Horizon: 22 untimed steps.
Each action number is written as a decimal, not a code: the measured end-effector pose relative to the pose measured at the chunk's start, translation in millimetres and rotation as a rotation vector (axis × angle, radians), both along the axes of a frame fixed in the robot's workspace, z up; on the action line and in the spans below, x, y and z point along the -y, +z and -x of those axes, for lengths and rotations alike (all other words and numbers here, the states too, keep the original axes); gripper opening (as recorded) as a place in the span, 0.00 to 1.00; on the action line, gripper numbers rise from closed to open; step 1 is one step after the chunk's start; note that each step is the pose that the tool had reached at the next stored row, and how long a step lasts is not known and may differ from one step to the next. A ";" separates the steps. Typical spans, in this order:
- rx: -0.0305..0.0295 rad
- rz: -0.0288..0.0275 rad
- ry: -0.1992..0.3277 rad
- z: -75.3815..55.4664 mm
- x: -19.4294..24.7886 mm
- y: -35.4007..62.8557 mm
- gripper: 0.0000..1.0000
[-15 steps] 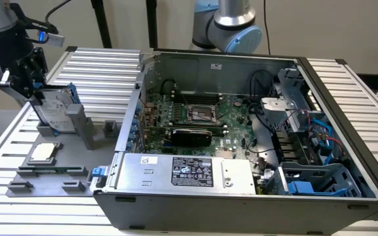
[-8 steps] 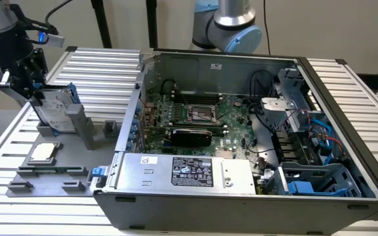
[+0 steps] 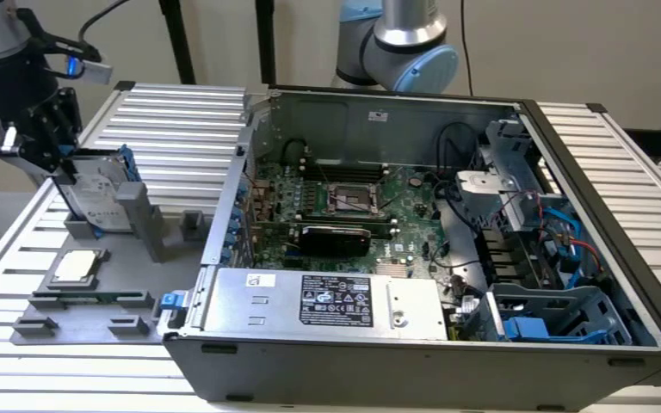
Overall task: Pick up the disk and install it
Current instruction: 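Pick up the disk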
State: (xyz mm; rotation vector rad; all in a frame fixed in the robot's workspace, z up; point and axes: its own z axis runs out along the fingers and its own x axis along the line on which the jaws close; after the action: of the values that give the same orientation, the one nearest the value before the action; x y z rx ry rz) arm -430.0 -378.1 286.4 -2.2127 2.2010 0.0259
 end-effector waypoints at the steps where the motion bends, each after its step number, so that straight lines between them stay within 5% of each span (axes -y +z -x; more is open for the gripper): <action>1: 0.0001 0.0000 0.000 0.0 0.4 0.0 0.00; 12: 0.0001 -0.0001 -0.008 0.0 6.8 -0.1 0.00; 22: 0.0001 -0.0014 -0.008 0.0 7.8 -0.2 0.00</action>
State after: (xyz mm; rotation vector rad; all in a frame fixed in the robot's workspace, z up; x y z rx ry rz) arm -430.0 -385.9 286.2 -2.2030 2.2091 0.0271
